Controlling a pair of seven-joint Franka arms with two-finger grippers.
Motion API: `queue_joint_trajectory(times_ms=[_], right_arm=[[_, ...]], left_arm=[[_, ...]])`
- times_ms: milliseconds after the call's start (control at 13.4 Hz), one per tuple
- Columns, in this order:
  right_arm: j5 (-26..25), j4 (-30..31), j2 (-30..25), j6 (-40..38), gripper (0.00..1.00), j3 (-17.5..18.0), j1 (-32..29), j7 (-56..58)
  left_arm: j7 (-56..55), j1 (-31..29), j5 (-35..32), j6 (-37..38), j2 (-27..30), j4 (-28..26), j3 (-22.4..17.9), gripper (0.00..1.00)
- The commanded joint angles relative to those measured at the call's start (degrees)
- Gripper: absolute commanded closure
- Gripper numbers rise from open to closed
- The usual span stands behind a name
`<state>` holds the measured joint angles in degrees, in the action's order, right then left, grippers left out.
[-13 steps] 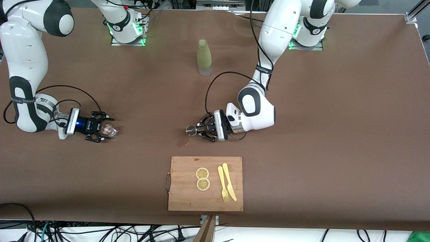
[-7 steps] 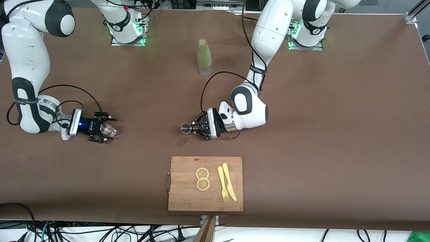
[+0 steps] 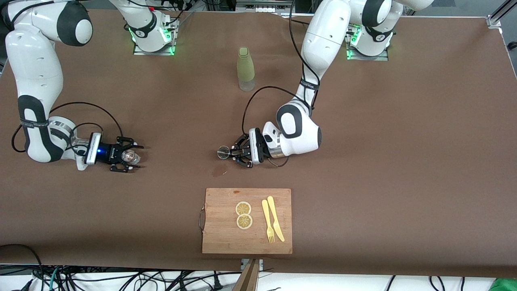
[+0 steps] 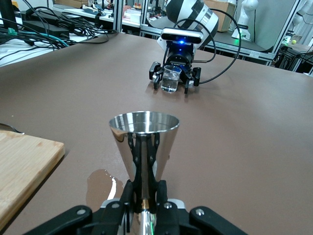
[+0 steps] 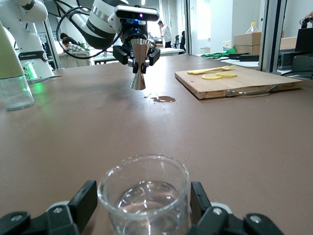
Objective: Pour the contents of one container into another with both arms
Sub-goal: 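Hold the jigger still while the right gripper carries the beaker toward it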
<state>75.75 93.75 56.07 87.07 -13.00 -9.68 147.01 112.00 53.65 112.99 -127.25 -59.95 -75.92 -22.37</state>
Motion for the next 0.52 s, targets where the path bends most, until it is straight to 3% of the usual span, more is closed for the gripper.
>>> queue_joint_trajectory(times_ms=[0,75,447], right_arm=[[1.0,-1.4,1.6,-0.5,0.39,-0.1,0.2,0.4],[1.0,-1.4,1.6,-0.5,0.49,-0.1,0.3,0.3],[2.1,-1.4,2.1,-0.2,0.66,-0.1,0.5,0.0]], left_arm=[[1.3,0.6,2.2,0.1,-1.0,1.6,-0.8,1.00],[1.3,0.6,2.2,0.2,-1.0,1.6,-0.8,1.00],[1.1,0.6,4.7,0.4,-1.6,2.1,-0.7,1.00]])
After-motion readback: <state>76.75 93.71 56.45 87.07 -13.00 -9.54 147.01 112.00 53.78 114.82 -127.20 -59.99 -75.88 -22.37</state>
